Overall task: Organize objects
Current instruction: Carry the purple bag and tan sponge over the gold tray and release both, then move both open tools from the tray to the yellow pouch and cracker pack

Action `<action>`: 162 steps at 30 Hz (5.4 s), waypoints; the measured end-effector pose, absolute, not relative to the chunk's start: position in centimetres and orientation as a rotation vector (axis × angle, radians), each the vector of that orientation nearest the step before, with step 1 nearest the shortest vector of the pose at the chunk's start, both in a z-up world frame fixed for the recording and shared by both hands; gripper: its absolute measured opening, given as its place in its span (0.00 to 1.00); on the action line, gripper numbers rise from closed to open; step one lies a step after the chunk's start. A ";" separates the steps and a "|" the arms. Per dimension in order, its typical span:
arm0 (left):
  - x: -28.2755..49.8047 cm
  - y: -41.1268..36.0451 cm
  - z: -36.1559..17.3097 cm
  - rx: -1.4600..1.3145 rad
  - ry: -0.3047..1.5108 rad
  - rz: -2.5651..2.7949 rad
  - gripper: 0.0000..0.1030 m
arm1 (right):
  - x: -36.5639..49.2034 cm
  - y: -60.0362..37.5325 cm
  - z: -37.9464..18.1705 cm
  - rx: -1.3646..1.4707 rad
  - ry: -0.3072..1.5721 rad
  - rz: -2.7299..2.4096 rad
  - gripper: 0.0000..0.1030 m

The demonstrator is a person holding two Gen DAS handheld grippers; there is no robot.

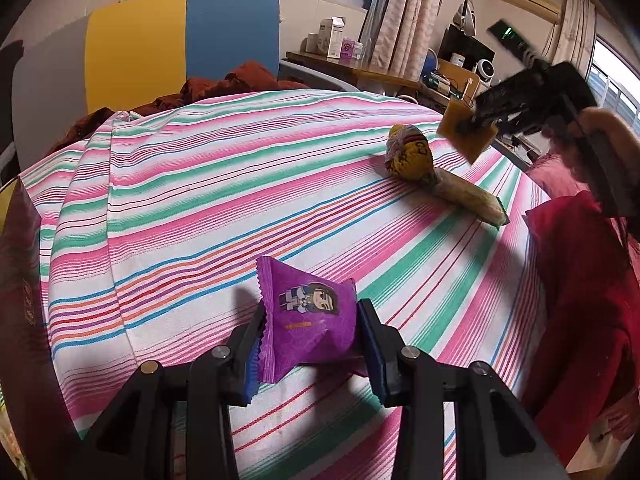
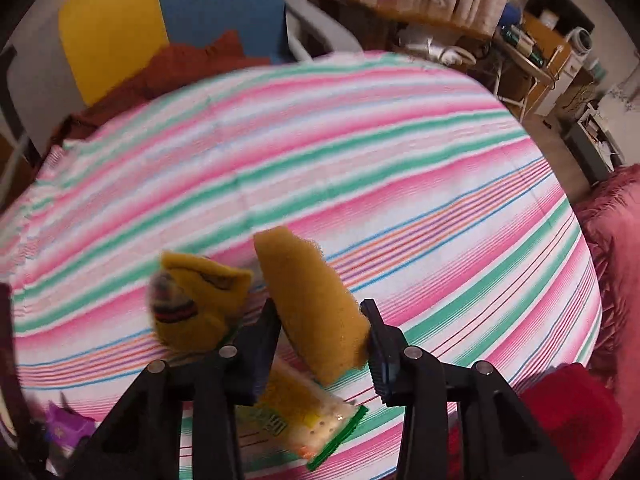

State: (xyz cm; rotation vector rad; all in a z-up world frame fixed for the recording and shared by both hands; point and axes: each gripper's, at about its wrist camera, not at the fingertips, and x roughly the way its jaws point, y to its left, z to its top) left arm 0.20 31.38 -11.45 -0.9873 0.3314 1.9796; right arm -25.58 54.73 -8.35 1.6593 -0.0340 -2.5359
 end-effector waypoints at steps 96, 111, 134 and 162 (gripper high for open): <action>-7.2 5.9 -0.3 -1.035 -0.022 2.755 0.44 | -5.6 15.7 -4.4 1.173 0.121 -1.826 0.87; -4.2 5.9 -0.7 -1.058 -0.049 2.767 0.45 | -2.8 19.5 -3.2 1.050 0.211 -1.976 0.94; -1.2 11.1 -0.8 -1.041 0.101 2.666 0.45 | -1.7 25.2 -2.9 0.924 0.279 -2.044 0.97; -0.3 21.4 -1.3 -0.966 0.323 2.414 0.45 | -13.0 38.7 -4.8 1.128 0.259 -2.077 1.00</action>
